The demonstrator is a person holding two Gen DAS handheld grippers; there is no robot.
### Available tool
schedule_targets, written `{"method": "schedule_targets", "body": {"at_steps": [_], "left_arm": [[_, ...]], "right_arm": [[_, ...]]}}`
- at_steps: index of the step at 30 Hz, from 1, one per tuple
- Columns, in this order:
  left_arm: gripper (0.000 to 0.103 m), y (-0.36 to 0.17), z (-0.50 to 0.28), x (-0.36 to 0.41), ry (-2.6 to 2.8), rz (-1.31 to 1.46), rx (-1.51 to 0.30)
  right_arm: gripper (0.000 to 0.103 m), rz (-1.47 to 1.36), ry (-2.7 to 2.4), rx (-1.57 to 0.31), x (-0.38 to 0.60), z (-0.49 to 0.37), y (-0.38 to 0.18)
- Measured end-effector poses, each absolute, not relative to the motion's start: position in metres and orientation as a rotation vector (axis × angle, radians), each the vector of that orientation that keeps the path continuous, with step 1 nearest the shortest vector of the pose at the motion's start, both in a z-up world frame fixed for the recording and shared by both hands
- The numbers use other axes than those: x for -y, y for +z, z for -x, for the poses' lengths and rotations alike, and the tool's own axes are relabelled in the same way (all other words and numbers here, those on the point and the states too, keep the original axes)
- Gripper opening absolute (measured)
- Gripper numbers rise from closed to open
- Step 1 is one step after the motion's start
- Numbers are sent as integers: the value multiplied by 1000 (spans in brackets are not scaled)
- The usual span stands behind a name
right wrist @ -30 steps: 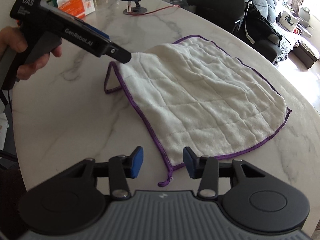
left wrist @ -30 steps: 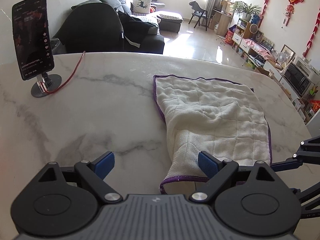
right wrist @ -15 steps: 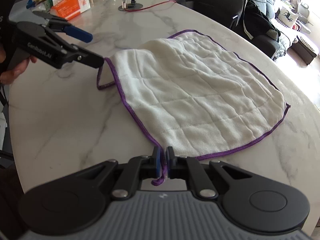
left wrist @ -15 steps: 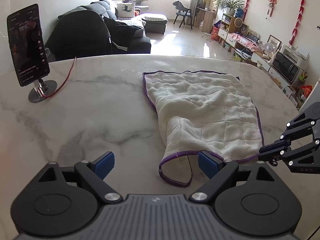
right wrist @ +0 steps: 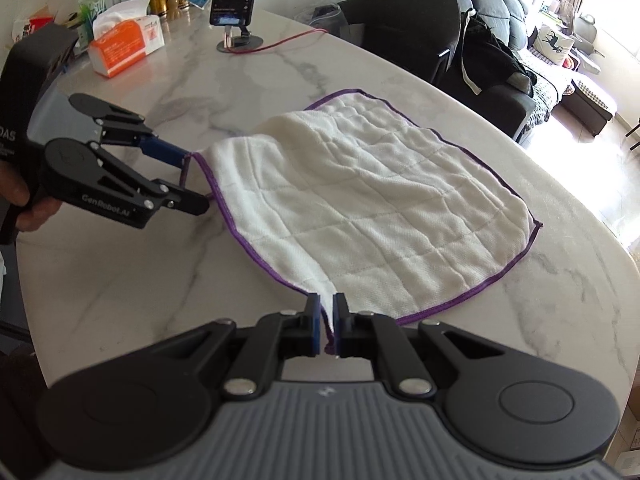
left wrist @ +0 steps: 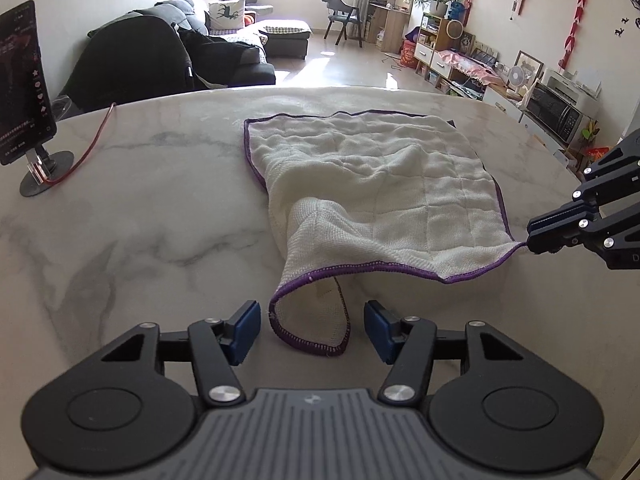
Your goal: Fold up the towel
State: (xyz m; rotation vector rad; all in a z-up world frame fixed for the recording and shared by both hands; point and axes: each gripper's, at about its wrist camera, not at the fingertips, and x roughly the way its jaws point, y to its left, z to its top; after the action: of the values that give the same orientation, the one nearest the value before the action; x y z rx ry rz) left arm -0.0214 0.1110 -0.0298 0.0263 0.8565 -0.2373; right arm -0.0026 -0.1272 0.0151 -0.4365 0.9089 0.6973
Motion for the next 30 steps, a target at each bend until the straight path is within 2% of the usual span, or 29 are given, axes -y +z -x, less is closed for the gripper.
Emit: {"method": "schedule_targets", "body": {"at_steps": [2,4,13,15,18,20,22,27,30], "left_arm": [[9,-28,21,-114,-225,-16,-859],[7,-24,21,-116,-222,-6,-861],[8,2,32,-98,-223,-309,-786],[8,4,37,-92,-255,-374,-787],[8,1,43,-83,-285,-467,-783],[8,0,44,-79,-297,-496,-782],[8,-3,44,-80,-304,-495,-784],[8,-5,43,-80,-300,-485,-788],[8,-6,42,-82,-301,-484,-796]], "right_arm": [[5,436,690,-906,130,2,15],[4,435,684,-905,132,1,15],[2,433,653,-891,150,3,22],[4,439,670,-897,149,6,19],[10,448,696,-906,147,10,14],[30,453,713,-913,147,12,11],[35,459,731,-919,146,15,8],[34,498,772,-931,130,17,-3],[29,521,793,-944,121,13,-8]]}}
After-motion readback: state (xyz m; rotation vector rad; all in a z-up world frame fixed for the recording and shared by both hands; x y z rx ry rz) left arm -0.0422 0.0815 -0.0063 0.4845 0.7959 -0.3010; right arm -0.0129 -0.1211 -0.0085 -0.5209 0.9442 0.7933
